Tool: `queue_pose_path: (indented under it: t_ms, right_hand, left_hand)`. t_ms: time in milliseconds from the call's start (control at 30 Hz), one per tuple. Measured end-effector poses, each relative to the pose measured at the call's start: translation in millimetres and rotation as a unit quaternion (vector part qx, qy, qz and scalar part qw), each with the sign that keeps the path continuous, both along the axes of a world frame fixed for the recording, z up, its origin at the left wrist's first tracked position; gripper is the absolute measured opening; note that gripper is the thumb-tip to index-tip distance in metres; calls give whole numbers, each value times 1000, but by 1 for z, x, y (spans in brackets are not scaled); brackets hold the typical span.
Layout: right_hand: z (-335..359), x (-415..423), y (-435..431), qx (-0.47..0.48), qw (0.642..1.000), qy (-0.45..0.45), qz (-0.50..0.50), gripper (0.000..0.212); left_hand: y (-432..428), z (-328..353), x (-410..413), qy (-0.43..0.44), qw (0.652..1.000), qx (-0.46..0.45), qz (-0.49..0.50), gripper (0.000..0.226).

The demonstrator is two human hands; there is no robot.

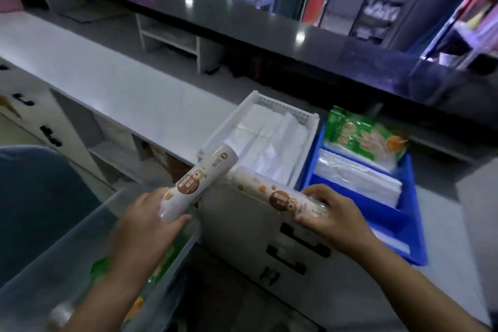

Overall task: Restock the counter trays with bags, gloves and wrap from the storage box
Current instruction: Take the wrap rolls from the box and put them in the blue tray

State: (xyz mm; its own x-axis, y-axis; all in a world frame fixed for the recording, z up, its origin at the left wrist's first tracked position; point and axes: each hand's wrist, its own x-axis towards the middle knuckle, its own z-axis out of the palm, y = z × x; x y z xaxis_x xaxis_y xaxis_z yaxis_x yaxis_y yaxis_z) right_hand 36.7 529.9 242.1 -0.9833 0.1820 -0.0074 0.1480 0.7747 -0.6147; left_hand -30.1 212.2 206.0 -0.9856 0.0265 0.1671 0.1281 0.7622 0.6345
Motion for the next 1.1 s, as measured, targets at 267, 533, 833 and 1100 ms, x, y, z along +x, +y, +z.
queue_pose_path:
  t_ms: [267,533,833,1100]
  right_hand:
    - [-2,35,167,18,992,-48,-118,33]
    - [-37,21,215,169,982,-79,31,41]
    - [-51,11,221,334,930,-103,110,41]
    - [-47,-11,165,215,962,-10,166,30]
  left_hand:
    - [116,8,-9,14,999,-6,-45,50]
    - [197,1,-14,1,999,36,-24,47]
    - [235,0,-26,-8,999,-1,-34,53]
    - [228,8,-58,-3,997,19,-78,49]
